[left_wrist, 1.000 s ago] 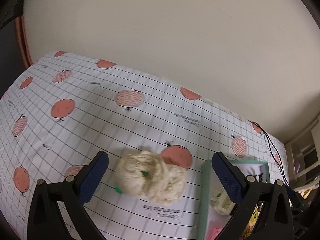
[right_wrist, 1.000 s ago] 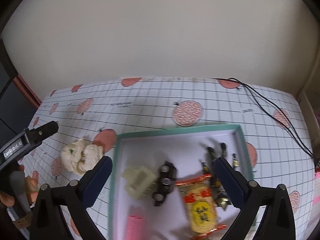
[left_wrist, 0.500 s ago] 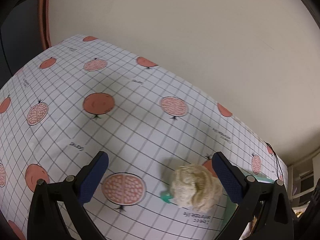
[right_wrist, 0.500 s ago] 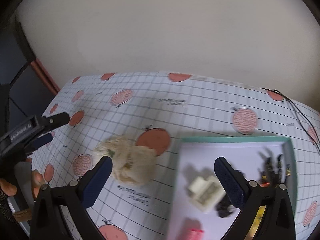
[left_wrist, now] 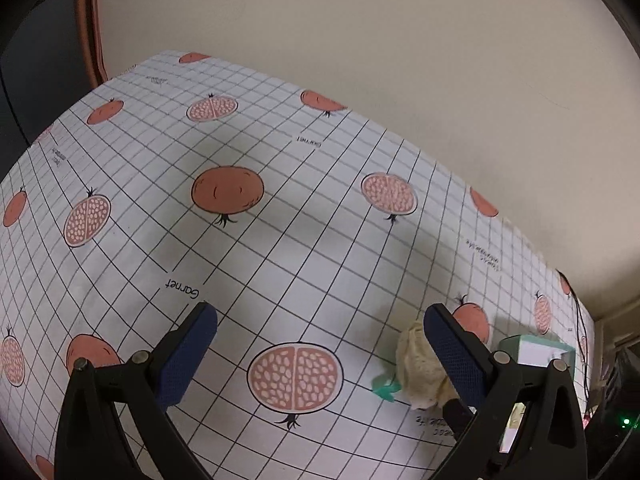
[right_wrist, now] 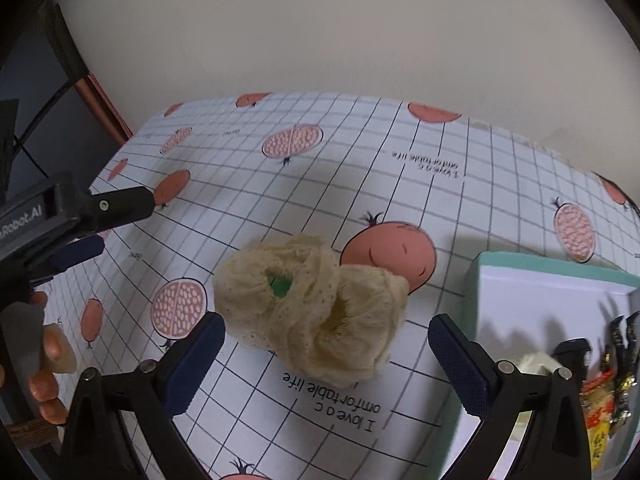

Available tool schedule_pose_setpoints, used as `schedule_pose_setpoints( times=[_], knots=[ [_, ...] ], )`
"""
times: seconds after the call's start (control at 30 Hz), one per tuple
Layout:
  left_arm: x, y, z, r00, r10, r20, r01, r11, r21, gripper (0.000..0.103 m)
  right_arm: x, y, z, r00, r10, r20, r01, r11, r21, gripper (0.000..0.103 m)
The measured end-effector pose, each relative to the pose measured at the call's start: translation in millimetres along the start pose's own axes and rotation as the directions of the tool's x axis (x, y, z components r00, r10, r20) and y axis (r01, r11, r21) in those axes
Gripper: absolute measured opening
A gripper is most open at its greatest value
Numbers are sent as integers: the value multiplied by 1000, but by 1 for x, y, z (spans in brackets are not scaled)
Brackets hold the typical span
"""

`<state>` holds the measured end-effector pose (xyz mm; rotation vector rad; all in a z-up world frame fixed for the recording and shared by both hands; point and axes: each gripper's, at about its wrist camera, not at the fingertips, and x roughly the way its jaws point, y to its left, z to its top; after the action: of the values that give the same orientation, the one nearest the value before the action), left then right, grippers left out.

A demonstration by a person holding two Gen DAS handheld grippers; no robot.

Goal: Organize objects
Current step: 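Withdraw both tools from the tray toward the cream lace cloth, then close the right tool on the lace cloth while the left tool reaches the green figure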

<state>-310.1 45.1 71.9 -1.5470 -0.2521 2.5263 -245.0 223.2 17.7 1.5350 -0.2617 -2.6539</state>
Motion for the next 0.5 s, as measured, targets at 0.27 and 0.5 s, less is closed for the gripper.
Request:
schedule_pose_setpoints(
  times=[0.27,0.5],
  knots=[
    [22,3,-8,998,19,-63,-18,1000,16,103,19,2,-5,999,1,-38,-1,1000,-4,93],
    [34,3,-14,995,26,-101,-24,999,23,103,25,-7,-8,998,20,-59,-18,999,35,71]
  ],
)
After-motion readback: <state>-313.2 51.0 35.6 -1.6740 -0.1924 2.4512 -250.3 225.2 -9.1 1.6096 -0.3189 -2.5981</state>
